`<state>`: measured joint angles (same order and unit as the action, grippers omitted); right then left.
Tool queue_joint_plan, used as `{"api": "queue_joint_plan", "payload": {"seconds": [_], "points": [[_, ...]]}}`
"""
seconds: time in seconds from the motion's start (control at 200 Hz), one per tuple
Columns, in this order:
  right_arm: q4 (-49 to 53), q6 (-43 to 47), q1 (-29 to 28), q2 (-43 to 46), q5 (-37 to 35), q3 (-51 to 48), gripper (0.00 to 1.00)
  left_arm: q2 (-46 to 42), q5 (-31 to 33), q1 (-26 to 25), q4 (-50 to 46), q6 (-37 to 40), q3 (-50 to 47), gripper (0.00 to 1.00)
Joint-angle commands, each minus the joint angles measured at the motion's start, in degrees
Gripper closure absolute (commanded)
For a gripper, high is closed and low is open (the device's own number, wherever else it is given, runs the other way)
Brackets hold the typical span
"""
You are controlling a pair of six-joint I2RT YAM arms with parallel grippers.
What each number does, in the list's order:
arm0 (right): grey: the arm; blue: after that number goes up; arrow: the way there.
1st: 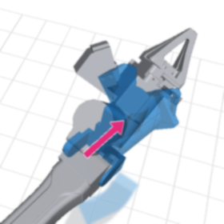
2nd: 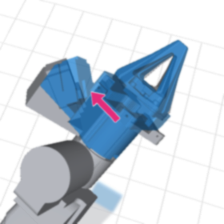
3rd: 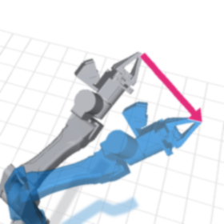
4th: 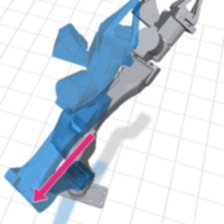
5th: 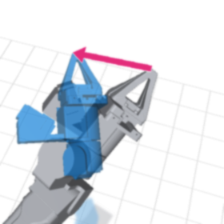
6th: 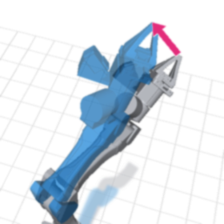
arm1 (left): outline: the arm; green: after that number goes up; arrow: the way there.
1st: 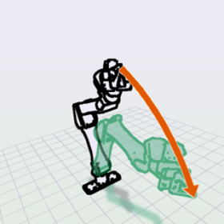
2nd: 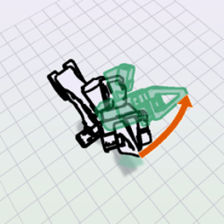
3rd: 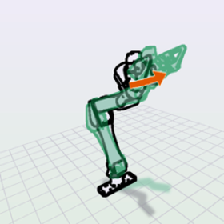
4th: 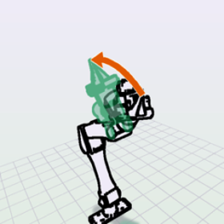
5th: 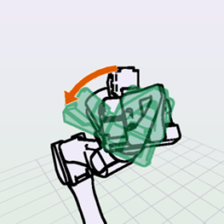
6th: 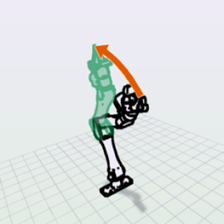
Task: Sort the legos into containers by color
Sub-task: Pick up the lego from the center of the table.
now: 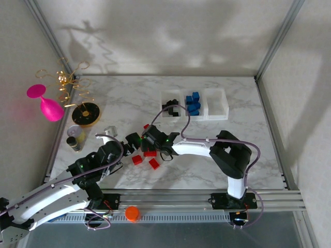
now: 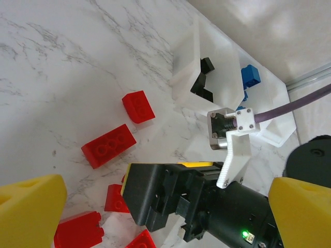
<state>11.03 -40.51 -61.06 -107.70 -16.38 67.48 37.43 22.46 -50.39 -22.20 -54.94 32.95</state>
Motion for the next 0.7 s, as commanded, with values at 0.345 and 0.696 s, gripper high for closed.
{"api": "queue_joint_plan", "payload": {"seconds": [0.345,0.696], "points": [[3.78,-1.89,-1.04,-2.78,-4.66,1.35,0.2,-1.03,2.29,0.58,-1.85,-1.93,-1.02,0.01],[4.13,-2.5,-1.14,-2.43,-3.26,0.86,0.22,-0.57,1.71,0.62,-0.89,-1.75,-0.91,0.0]]}}
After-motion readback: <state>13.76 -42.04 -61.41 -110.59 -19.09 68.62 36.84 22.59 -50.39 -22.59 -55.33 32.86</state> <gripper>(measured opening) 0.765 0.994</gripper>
